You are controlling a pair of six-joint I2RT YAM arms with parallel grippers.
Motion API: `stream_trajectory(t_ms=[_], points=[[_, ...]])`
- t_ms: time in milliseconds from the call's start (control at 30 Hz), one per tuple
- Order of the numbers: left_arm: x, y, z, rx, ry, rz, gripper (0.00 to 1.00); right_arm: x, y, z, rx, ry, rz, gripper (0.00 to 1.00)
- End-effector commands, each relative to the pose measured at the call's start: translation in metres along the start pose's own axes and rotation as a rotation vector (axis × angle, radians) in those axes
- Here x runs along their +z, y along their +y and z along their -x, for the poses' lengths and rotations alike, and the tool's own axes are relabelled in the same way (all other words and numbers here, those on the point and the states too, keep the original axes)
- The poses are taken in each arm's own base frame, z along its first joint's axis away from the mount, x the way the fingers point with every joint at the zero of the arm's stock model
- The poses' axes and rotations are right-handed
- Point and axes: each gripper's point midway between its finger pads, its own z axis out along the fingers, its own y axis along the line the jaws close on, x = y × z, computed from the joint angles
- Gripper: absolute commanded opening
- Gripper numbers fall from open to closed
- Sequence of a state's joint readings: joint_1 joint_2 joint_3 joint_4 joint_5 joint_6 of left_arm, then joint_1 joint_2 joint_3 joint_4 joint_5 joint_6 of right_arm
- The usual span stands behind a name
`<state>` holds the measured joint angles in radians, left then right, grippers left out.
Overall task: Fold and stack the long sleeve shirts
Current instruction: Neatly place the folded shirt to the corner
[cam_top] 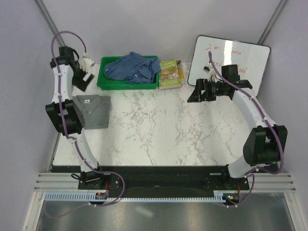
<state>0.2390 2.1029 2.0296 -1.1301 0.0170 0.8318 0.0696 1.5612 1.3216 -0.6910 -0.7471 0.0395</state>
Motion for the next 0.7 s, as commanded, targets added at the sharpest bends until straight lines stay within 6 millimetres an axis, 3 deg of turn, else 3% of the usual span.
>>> stream_trajectory(t_ms=[0,67,100,167,200,233,267,333,400,433,467,500,533,567,667], points=[[-0.153,0.023,0.076,0.017,-0.264,0.27,0.99,-0.028,0.017,0.053,-0.176,-0.1,-0.023,0.98],[-0.173,-0.011,0.104,0.065,-0.338,0.256,0.99,-0.04,0.02,0.072,-0.222,-0.137,-0.069,0.98],[-0.196,-0.028,0.11,0.043,-0.403,0.244,0.99,-0.045,0.014,0.078,-0.244,-0.147,-0.112,0.98],[-0.2,-0.083,0.135,0.081,-0.489,0.107,0.99,-0.055,0.016,0.09,-0.279,-0.176,-0.153,0.98],[-0.215,-0.11,0.144,0.054,-0.549,0.054,0.99,-0.059,0.012,0.092,-0.293,-0.183,-0.184,0.98],[-0.217,-0.123,0.149,0.036,-0.571,0.013,1.0,-0.062,0.013,0.093,-0.304,-0.191,-0.196,0.98],[-0.213,-0.143,0.158,0.022,-0.605,-0.067,0.99,-0.063,0.012,0.093,-0.312,-0.194,-0.204,0.98],[-0.224,-0.182,0.168,-0.023,-0.664,-0.201,1.0,-0.062,0.004,0.085,-0.302,-0.186,-0.237,0.98],[-0.213,-0.219,0.179,-0.025,-0.687,-0.291,1.0,-0.064,0.002,0.079,-0.313,-0.2,-0.253,0.98],[-0.222,-0.227,0.177,-0.014,-0.721,-0.295,1.0,-0.055,-0.011,0.061,-0.283,-0.169,-0.274,0.98],[-0.196,-0.242,0.169,-0.017,-0.676,-0.322,1.0,-0.053,-0.015,0.059,-0.292,-0.18,-0.283,0.98],[-0.194,-0.253,0.175,-0.008,-0.711,-0.331,0.99,-0.052,-0.016,0.051,-0.291,-0.178,-0.286,0.98],[-0.185,-0.26,0.172,-0.004,-0.704,-0.34,1.0,-0.042,-0.029,0.03,-0.266,-0.133,-0.295,0.98],[-0.165,-0.268,0.159,-0.013,-0.654,-0.347,1.0,-0.039,-0.033,0.023,-0.263,-0.125,-0.302,0.98],[-0.132,-0.28,0.139,-0.027,-0.581,-0.353,0.99,-0.03,-0.045,-0.006,-0.24,-0.08,-0.307,0.98]])
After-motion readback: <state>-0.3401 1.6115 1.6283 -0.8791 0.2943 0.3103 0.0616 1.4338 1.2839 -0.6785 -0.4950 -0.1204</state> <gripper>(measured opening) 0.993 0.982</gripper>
